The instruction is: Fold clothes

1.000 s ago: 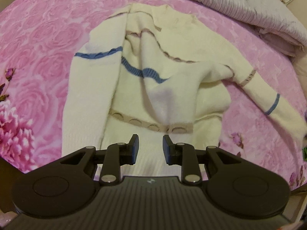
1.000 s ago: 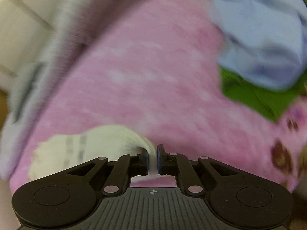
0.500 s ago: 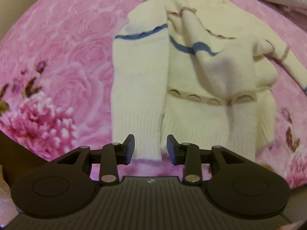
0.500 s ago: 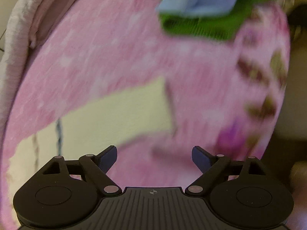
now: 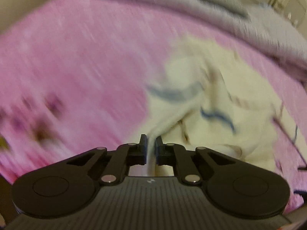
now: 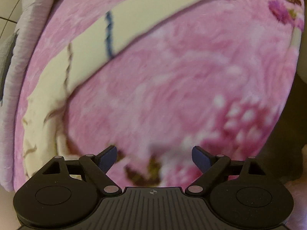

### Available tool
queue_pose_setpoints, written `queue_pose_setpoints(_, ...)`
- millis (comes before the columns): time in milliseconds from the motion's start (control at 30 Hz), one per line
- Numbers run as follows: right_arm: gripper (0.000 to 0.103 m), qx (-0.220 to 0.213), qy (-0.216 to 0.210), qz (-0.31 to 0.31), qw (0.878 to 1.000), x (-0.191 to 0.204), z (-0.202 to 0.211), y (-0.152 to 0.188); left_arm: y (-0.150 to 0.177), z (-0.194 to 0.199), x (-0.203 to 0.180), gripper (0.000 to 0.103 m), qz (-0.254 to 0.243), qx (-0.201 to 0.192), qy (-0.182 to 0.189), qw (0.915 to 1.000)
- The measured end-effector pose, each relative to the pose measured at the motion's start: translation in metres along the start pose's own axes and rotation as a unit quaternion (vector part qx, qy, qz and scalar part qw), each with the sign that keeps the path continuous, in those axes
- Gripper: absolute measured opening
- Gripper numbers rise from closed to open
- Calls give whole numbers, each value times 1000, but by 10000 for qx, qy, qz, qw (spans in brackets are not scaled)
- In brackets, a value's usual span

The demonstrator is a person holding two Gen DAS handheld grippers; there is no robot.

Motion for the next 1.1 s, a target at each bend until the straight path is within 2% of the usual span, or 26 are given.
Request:
queue_pose_setpoints(67,88,-27,-88,28,10000,16,-4,17,-41,31,47,3,-40,-435,-269,9987)
queue_pose_setpoints(100,88,-49,-127,42,9999,24,-6,24,-59,42,69,3,-18,-522,-255,9983)
queue_pose_setpoints(200,88,-62,-224,112,9997,47,-18,46,-102,62,120,3,-83,-812,-579,9950)
queue_pose_setpoints(300,88,3,-243,219,9995,62,-30,64,-126,53,159,5,24,-816,-789,9935)
queue_pose_setpoints(367,88,47,-218,294,9993,68,-37,75,-133,22,181,14,198,-356,-859,9955)
queue_pose_setpoints(467,88,151,-146,368,9991,68,-44,88,-126,-23,198,15,462,221,-1138,9922)
queue_pose_setpoints(533,88,168,-141,370,9991,66,-45,93,-108,-41,194,15,598,593,-1078,9906)
queue_pose_setpoints(633,88,212,-282,323,9989,59,-45,98,-68,-43,169,17,829,929,-244,9919)
queue_pose_setpoints(667,88,230,-345,295,9987,56,-45,100,-51,-41,156,20,847,1083,226,9902)
queue_pose_setpoints(733,88,282,-528,223,9980,50,-46,104,-22,-43,128,24,835,1384,1003,9817)
queue_pose_setpoints(833,88,369,-829,233,9956,43,-51,111,10,-56,89,26,977,1612,1745,9665)
queue_pose_setpoints(867,86,361,-892,305,9949,42,-53,112,15,-61,82,26,1077,1638,1823,9635)
queue_pose_setpoints(933,74,348,-985,463,9934,40,-58,114,19,-74,76,26,1308,1652,1896,9590)
queue_pose_setpoints(1067,72,310,-968,885,9909,43,-58,115,19,-89,73,28,1399,1592,1918,9583)
queue_pose_setpoints(1100,72,295,-949,1006,9900,44,-54,114,22,-92,72,28,1465,1645,1975,9552)
Point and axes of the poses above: each gripper's, at about its wrist camera, not at the fingertips, and z roughly against the way its jaws point, x to its left, y to its underside, the point moved 2 cm from there along -z, roughly the way its jaws point, and after that the axes turned 10 degrees about x, right-handed, at the moved point
